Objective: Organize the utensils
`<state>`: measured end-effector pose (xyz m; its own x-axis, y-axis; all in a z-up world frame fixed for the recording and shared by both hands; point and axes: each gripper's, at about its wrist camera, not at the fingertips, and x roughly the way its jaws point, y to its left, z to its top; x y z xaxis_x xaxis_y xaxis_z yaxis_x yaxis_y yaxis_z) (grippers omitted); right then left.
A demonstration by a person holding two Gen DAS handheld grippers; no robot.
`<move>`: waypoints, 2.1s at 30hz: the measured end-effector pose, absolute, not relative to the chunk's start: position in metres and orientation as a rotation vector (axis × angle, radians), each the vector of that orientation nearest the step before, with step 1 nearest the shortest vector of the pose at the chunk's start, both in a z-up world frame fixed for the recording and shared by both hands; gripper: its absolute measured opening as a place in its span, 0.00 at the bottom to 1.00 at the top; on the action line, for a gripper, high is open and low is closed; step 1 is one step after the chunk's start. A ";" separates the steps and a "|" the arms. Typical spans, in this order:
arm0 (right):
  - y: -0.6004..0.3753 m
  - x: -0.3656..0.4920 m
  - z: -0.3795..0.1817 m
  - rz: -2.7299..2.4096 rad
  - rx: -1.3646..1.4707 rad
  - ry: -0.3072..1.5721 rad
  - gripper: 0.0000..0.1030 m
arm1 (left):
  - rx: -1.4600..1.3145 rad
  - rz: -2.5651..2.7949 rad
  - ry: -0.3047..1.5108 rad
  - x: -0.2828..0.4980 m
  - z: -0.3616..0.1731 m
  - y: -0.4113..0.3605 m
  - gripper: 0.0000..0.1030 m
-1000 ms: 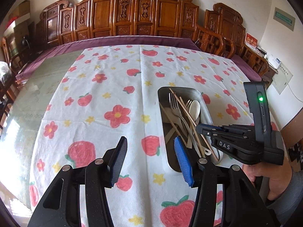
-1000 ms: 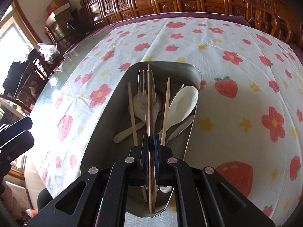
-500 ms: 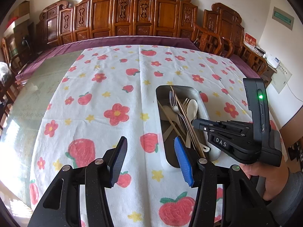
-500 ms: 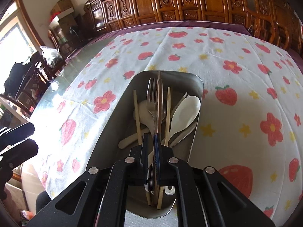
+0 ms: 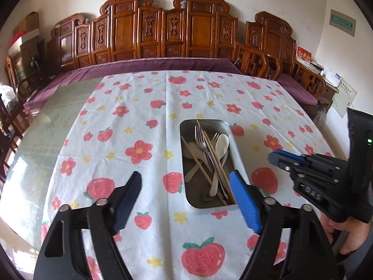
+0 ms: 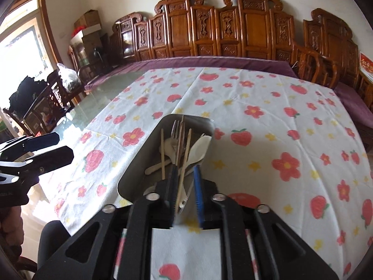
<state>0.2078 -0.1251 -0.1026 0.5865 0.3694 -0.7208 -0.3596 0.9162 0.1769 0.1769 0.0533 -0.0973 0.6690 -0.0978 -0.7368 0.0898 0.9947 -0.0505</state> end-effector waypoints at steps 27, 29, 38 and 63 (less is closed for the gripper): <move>-0.240 0.065 0.031 0.222 0.019 0.460 0.97 | -0.005 -0.086 0.550 0.075 0.002 -0.008 0.92; -0.242 0.063 0.032 0.218 0.022 0.458 0.97 | -0.002 -0.084 0.547 0.074 0.002 -0.010 0.92; -0.245 0.061 0.033 0.207 0.027 0.456 0.97 | 0.011 -0.085 0.547 0.070 0.002 -0.012 0.92; -0.247 0.057 0.035 0.208 0.030 0.450 0.97 | 0.015 -0.084 0.539 0.069 0.003 -0.014 0.92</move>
<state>0.0575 -0.2466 0.0348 0.8794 0.2063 -0.4290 -0.1932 0.9783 0.0744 0.0687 -0.0140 0.0030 0.8551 -0.0758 -0.5129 0.0836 0.9965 -0.0079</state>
